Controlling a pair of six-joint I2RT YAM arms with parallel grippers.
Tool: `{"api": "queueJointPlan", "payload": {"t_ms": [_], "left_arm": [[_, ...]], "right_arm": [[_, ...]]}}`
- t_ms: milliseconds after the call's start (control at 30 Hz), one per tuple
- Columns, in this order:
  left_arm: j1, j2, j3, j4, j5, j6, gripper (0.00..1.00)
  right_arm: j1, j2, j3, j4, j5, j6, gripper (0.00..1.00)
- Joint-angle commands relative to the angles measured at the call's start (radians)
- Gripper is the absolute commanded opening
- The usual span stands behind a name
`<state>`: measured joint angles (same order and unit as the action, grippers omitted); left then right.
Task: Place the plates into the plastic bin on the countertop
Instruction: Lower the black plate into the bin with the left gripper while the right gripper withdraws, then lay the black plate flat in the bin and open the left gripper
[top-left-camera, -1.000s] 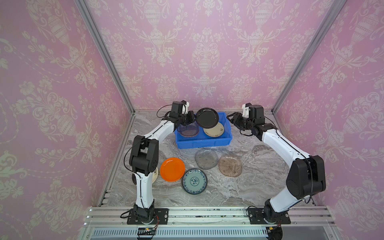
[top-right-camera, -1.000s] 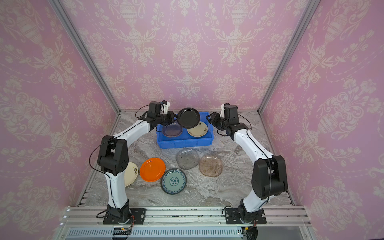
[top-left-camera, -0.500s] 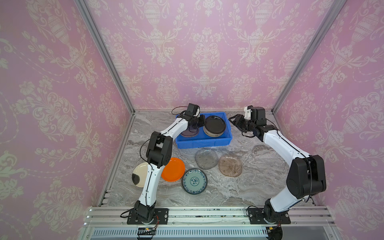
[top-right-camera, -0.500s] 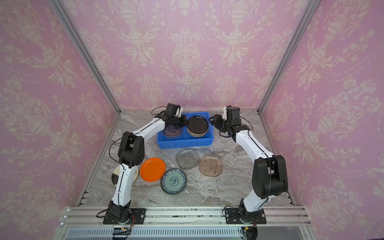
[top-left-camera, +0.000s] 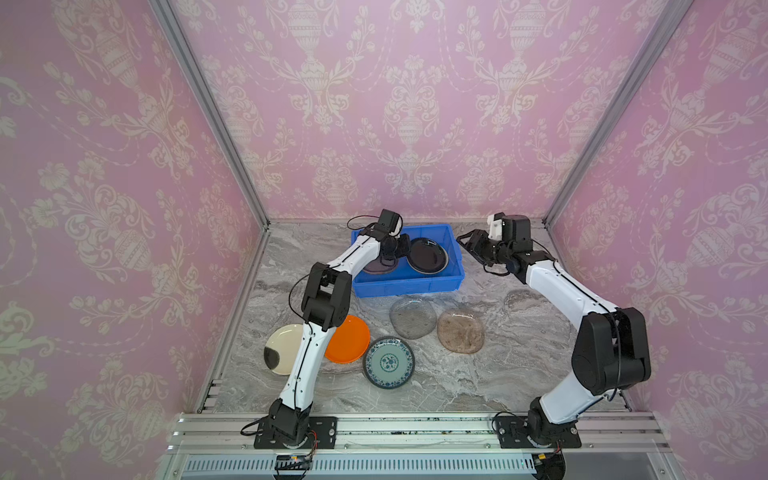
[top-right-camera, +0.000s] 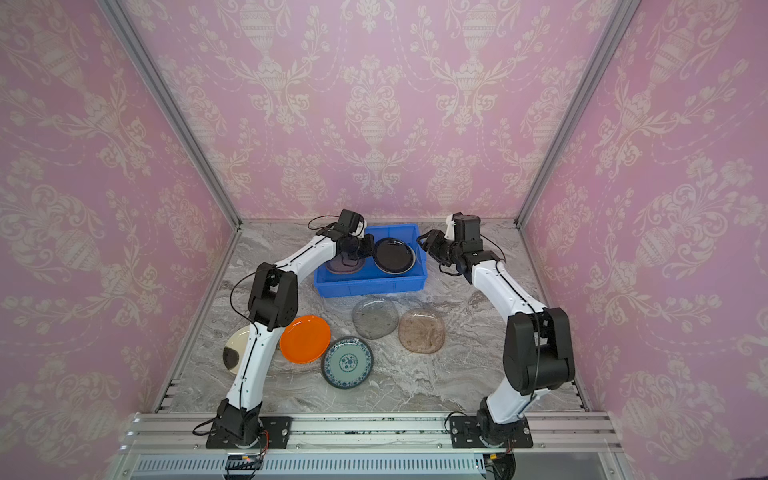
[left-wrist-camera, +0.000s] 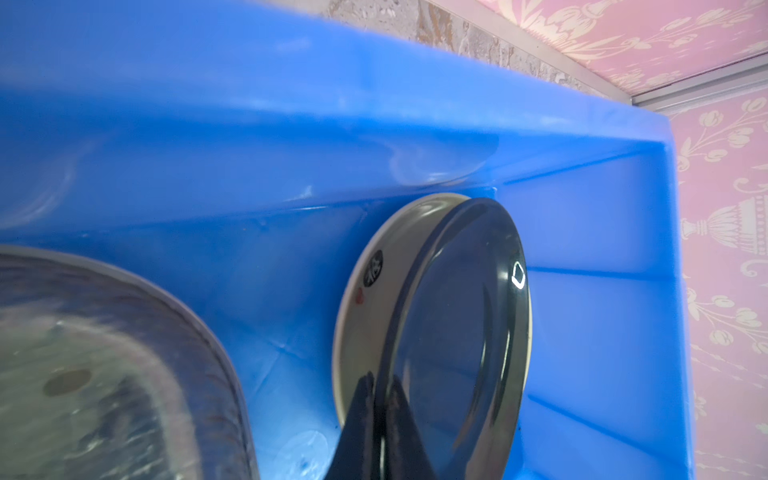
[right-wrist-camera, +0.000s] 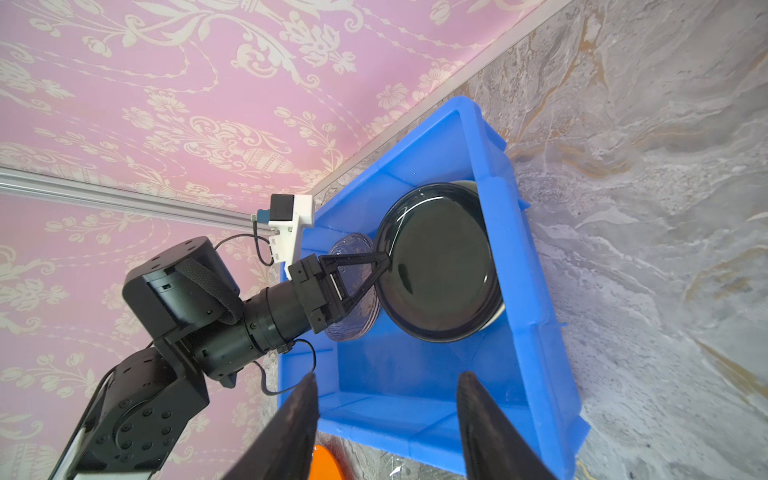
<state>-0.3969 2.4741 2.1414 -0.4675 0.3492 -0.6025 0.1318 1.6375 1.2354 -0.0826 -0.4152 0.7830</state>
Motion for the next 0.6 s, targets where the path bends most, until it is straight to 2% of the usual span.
{"api": "queueJointPlan", "payload": {"t_ms": [0, 300, 400, 567], "left_arm": [[-0.003, 0.026, 0.053, -0.024, 0.006, 0.006, 0.0], [-0.005, 0.09, 0.14, -0.061, 0.034, -0.006, 0.0], [-0.008, 0.102, 0.163, -0.087, 0.031, 0.0, 0.21], [-0.013, 0.082, 0.167, -0.112, -0.017, 0.037, 0.35]], "right_arm": [[-0.007, 0.013, -0.013, 0.027, -0.022, 0.012, 0.56], [-0.008, 0.017, -0.022, 0.031, -0.036, 0.015, 0.56], [-0.007, 0.012, -0.023, 0.029, -0.036, 0.015, 0.56], [-0.007, 0.009, -0.023, 0.039, -0.038, 0.016, 0.55]]}}
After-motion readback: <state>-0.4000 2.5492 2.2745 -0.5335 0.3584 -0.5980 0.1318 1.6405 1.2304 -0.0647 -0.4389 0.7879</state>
